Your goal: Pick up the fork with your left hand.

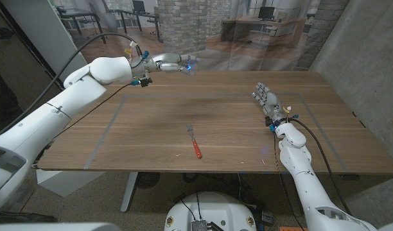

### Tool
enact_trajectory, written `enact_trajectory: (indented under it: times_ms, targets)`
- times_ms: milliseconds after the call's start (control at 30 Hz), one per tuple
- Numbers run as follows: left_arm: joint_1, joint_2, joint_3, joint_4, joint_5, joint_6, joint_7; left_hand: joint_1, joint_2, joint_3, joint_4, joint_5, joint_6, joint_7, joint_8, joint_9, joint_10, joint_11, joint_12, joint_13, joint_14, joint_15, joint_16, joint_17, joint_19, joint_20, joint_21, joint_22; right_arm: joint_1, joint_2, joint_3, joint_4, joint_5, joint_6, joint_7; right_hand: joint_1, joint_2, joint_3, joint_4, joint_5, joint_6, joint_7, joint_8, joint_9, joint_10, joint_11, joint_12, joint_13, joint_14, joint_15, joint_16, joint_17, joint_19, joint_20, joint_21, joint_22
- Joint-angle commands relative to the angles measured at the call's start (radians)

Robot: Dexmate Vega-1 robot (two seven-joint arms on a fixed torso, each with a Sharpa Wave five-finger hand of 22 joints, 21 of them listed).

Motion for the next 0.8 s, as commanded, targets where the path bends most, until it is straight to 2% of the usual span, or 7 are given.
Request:
enact_trajectory:
  times_ms: [33, 200, 333, 400, 733, 800]
  targets:
    - [-0.072, 0.005, 0.021, -0.016, 0.046, -0.023, -0.096, 0.028, -0.005, -0.003, -0.001, 0.002, 0.007, -0.012, 0.006, 0.003, 0.013, -0.011, 0.007, 0.002, 0.011, -0.008, 0.001, 0.001, 0.009, -0.002, -0.006, 0.001, -0.013, 0.006, 0.002, -0.012, 0.003, 0.008, -0.012, -0.005, -0.005, 0.007, 0.002, -0.003, 0.010, -0.004, -0.003, 0.004, 0.012, -0.003, 0.001, 0.006, 0.008, -0.011, 0.004, 0.004, 0.010, -0.021, 0.007, 0.002]
    - [-0.107, -0.002, 0.037, -0.007, 0.072, -0.039, -0.133, 0.048, -0.014, -0.005, -0.002, 0.004, 0.007, -0.013, 0.005, 0.004, 0.015, -0.011, 0.006, 0.002, 0.018, -0.011, 0.002, 0.001, 0.015, -0.003, -0.009, 0.000, -0.011, 0.008, 0.002, -0.007, 0.003, 0.013, -0.017, -0.007, -0.005, 0.007, 0.003, -0.004, 0.012, -0.004, -0.003, 0.004, 0.014, -0.003, 0.001, 0.006, 0.009, -0.012, 0.004, 0.004, 0.011, -0.021, 0.007, 0.002]
    - [-0.136, -0.008, 0.050, -0.004, 0.094, -0.050, -0.164, 0.082, -0.037, -0.012, -0.003, 0.010, 0.008, -0.011, 0.003, 0.004, 0.022, -0.014, 0.006, 0.003, 0.025, -0.009, 0.001, 0.001, 0.019, 0.004, -0.015, -0.001, -0.004, 0.011, 0.002, 0.007, 0.005, 0.018, -0.019, -0.009, -0.006, 0.007, 0.004, -0.004, 0.012, -0.003, -0.003, 0.004, 0.014, -0.003, 0.001, 0.006, 0.010, -0.011, 0.005, 0.005, 0.011, -0.020, 0.007, 0.002]
    - [-0.150, -0.012, 0.056, -0.003, 0.105, -0.059, -0.179, 0.102, -0.051, -0.016, -0.003, 0.014, 0.007, -0.010, 0.002, 0.004, 0.022, -0.013, 0.004, 0.003, 0.027, -0.007, 0.000, 0.001, 0.023, -0.005, -0.018, -0.001, 0.001, 0.012, 0.001, 0.016, 0.005, 0.023, -0.020, -0.010, -0.006, 0.006, 0.005, -0.004, 0.013, -0.003, -0.003, 0.004, 0.014, -0.003, 0.001, 0.006, 0.010, -0.011, 0.005, 0.005, 0.012, -0.020, 0.007, 0.002]
    - [-0.234, -0.034, 0.102, -0.014, 0.160, -0.077, -0.289, 0.176, -0.098, -0.036, -0.001, 0.031, -0.014, -0.011, -0.006, 0.006, 0.019, -0.020, -0.001, 0.005, 0.022, -0.006, -0.005, 0.002, 0.027, -0.004, -0.034, -0.002, 0.021, 0.017, 0.000, 0.054, 0.007, 0.041, -0.025, -0.016, -0.007, 0.005, 0.007, -0.005, 0.020, -0.002, -0.001, 0.004, 0.021, -0.004, 0.003, 0.006, 0.013, -0.011, 0.006, 0.005, 0.015, -0.020, 0.008, 0.002]
    - [-0.247, -0.037, 0.108, -0.020, 0.171, -0.080, -0.306, 0.186, -0.104, -0.039, 0.000, 0.033, -0.020, -0.007, -0.008, 0.006, 0.016, -0.015, -0.002, 0.006, 0.020, -0.001, -0.005, 0.002, 0.027, 0.000, -0.036, -0.002, 0.023, 0.018, 0.000, 0.059, 0.008, 0.044, -0.028, -0.018, -0.008, 0.005, 0.008, -0.005, 0.021, -0.002, -0.001, 0.004, 0.022, -0.004, 0.003, 0.006, 0.014, -0.011, 0.006, 0.006, 0.017, -0.019, 0.009, 0.002]
